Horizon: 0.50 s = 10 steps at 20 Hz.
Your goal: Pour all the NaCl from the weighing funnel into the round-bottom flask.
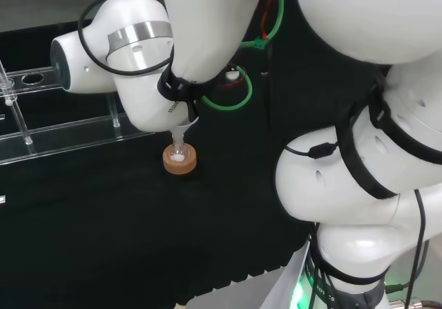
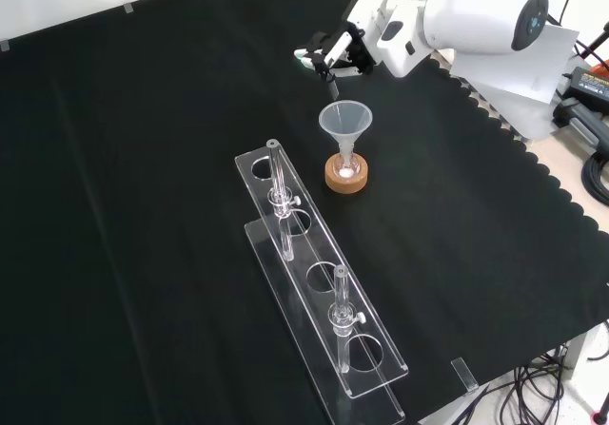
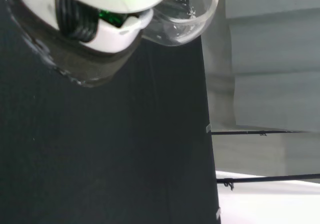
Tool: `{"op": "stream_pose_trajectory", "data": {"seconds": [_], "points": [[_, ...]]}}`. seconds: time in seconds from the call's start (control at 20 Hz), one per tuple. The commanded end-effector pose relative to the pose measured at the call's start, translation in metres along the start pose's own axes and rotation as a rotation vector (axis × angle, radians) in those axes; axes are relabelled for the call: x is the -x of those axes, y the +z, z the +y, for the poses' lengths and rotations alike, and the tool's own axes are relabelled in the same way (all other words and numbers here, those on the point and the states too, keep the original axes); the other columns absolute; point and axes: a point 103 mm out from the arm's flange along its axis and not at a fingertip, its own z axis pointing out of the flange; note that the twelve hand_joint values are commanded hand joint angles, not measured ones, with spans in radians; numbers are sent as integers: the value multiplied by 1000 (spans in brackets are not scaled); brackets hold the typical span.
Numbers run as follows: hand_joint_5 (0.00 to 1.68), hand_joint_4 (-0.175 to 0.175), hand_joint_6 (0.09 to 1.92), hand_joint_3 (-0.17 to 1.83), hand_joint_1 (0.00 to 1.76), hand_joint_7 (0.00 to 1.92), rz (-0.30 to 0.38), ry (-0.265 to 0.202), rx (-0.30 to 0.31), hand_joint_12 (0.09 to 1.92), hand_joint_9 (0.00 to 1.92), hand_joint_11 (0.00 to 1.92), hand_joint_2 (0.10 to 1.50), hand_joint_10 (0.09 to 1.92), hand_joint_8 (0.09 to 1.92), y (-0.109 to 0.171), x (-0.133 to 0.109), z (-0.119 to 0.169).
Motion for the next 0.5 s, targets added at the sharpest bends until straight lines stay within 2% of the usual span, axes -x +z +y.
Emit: {"op": "stream_pose_trajectory", "data": {"seconds": [0.05,0.3,0.5], "points": [[1409,175,379,594,1131,1753,116,44,52,1502,1145,112,646,147,87,1,11,-3],[1406,175,385,594,1130,1753,177,64,61,1502,1145,114,646,147,87,9,13,-3],[1404,175,388,594,1130,1753,227,110,50,1502,1145,116,647,147,87,10,20,2]]}}
